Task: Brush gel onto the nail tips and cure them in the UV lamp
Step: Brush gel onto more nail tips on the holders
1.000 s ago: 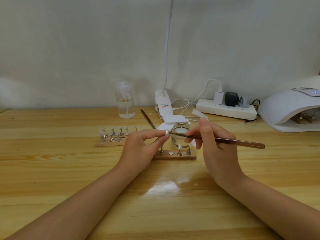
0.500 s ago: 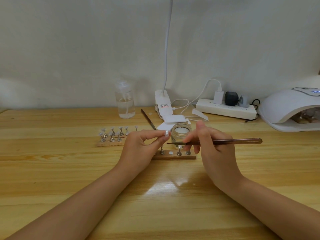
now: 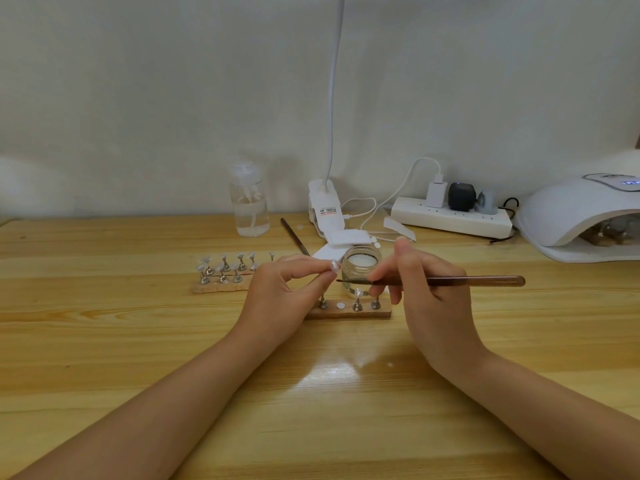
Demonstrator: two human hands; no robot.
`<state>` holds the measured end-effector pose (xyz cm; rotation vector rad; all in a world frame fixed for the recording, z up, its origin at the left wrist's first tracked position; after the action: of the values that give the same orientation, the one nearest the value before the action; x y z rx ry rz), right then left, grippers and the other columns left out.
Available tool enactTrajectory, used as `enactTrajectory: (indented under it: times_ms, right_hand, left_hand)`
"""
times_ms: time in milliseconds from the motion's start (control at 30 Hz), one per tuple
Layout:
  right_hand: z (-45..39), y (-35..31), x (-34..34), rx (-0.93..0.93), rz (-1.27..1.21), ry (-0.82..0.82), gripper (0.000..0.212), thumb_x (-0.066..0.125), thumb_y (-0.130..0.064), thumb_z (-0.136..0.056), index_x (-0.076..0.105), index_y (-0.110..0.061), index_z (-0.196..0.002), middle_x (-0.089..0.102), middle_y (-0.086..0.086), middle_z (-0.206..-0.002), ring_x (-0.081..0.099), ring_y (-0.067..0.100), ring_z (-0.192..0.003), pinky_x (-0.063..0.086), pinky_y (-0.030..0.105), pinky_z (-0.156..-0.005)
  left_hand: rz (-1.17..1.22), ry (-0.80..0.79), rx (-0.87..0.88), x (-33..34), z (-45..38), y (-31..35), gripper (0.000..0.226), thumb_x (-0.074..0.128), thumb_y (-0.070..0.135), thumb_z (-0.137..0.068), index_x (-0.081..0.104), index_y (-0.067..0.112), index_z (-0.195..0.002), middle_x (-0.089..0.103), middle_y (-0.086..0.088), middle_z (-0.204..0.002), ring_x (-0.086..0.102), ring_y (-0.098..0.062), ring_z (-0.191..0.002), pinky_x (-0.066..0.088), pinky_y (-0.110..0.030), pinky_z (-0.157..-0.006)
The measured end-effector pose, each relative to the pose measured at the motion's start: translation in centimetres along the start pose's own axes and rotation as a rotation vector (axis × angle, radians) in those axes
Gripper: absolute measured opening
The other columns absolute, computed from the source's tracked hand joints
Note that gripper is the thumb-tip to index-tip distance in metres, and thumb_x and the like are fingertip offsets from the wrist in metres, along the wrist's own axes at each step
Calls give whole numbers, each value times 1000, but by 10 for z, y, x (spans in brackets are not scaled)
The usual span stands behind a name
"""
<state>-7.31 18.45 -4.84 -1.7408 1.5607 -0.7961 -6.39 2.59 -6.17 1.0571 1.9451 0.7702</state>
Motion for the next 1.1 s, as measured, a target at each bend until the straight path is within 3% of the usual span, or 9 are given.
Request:
enactTrajectory:
  times_ms: [133, 333, 567, 833, 1100]
  right_hand:
    - [-3, 0, -6, -38, -2, 50, 38, 42, -27, -90, 65, -14, -63, 62, -4, -52, 56, 1, -51, 40, 9, -55]
    - [-6, 1, 2, -39, 54, -18, 34, 43, -32, -85, 67, -12, -71, 63, -16, -59, 57, -6, -58, 41, 6, -61]
    - [-7, 5, -3, -6, 9, 24, 44, 41, -36, -86, 67, -7, -65, 61, 1, -53, 54, 0, -49, 39, 8, -54]
    - [-9, 3, 4, -38, 54, -30, 35, 43, -34, -84, 68, -12, -72, 64, -12, -60, 57, -7, -58, 41, 5, -60]
    - [-9, 3, -4, -45, 19, 11, 42, 44, -31, -93, 66, -11, -64, 61, -1, -53, 55, 0, -51, 39, 8, -55]
  left_hand:
    - [-7, -4, 9, 0, 1, 0, 23, 70, 7, -77, 69, 30, -83, 66, 16, -80, 61, 1, -85, 42, -7, -80]
    - [-30, -22, -1, 1, 0, 0, 21, 69, 8, -77, 70, 27, -83, 66, 15, -80, 59, 4, -81, 40, -4, -77]
    - [-25, -17, -20, 0, 0, 1, 26, 69, 8, -78, 68, 33, -79, 65, 18, -78, 59, 6, -82, 39, -2, -77]
    - [-25, -36, -42, 2, 0, -2, 18, 69, 9, -78, 72, 26, -83, 67, 14, -80, 60, 2, -81, 41, -8, -78]
    - [-19, -21, -32, 1, 0, 0, 19, 69, 7, -77, 71, 25, -84, 66, 14, -78, 59, 5, -81, 38, -2, -77]
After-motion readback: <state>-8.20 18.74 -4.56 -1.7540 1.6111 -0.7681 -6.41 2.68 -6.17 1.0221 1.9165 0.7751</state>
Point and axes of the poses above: each hand's wrist, its own z-axis away from the middle knuckle, its own x-axis out of the palm, y = z × x, the point moved 5 cm from there along -z, towards the middle knuckle
